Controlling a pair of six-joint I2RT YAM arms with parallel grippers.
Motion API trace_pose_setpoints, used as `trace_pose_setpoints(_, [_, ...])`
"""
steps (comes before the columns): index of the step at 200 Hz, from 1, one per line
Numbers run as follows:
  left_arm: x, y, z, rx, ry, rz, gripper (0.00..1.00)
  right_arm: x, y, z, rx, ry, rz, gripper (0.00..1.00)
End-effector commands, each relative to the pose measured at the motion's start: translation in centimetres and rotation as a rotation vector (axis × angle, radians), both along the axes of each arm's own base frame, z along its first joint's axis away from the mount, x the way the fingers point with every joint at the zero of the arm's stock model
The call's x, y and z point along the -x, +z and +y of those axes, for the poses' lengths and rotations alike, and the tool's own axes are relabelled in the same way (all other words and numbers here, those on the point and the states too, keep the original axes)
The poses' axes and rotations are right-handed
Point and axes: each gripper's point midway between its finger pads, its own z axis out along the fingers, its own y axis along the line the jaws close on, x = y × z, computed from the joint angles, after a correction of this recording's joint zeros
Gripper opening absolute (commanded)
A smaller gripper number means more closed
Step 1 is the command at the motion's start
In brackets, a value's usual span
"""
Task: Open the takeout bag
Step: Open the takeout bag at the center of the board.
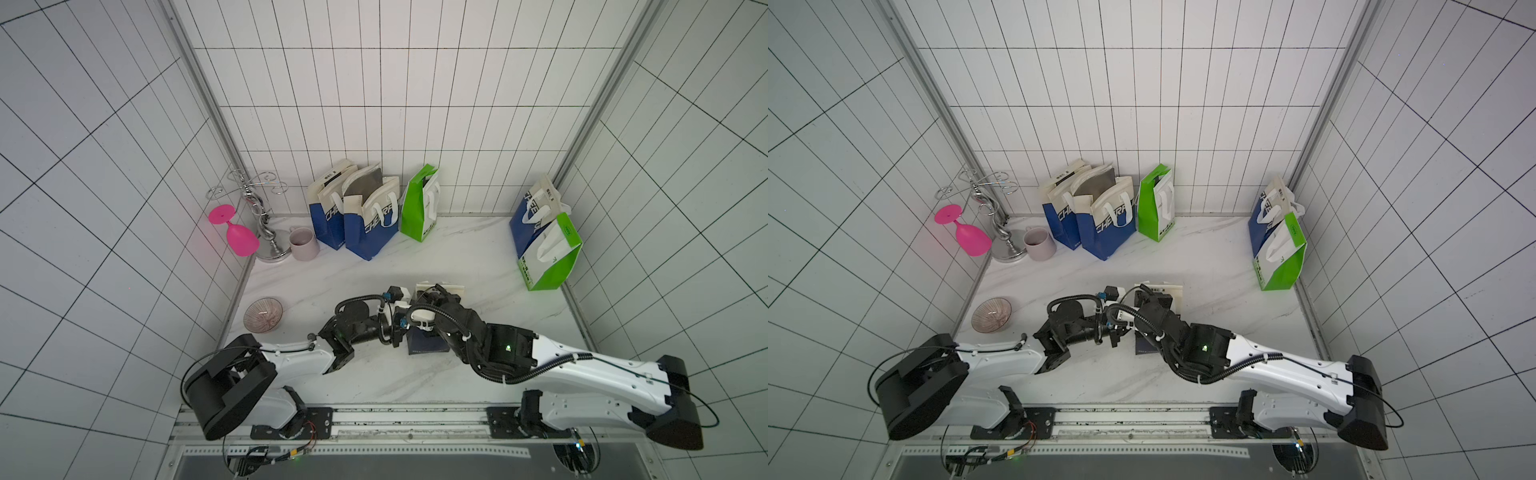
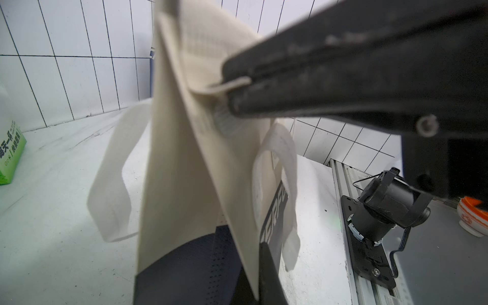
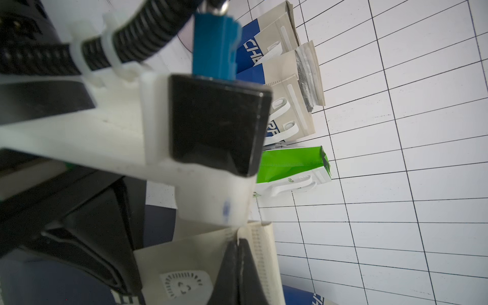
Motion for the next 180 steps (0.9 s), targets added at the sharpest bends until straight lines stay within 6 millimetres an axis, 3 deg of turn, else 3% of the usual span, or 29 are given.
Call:
trace_pose_setpoints(1, [0.5, 1.6, -0.3, 0.032, -0.031, -0.043, 0.0, -0.9, 1.3, -1.7, -0.056, -0.076, 0.007, 0.0])
trace_pose_setpoints(32, [0.5, 1.6, -0.3, 0.028, -0.03, -0.042, 0.0, -1.1, 4.2, -2.8, -0.175, -0.095, 0.036, 0.0])
trace_pose_setpoints(75, [0.4, 1.5, -0.3, 0.026, -0.026, -0.039, 0.0, -1.2, 6.5, -3.9, -0.234, -0.107, 0.058, 0.0])
trace_pose_setpoints(180, [0.3, 1.5, -0.3, 0.024, -0.02, -0.037, 0.0, -1.7, 8.9, -4.9, -0.277, -0.125, 0.109, 0.0])
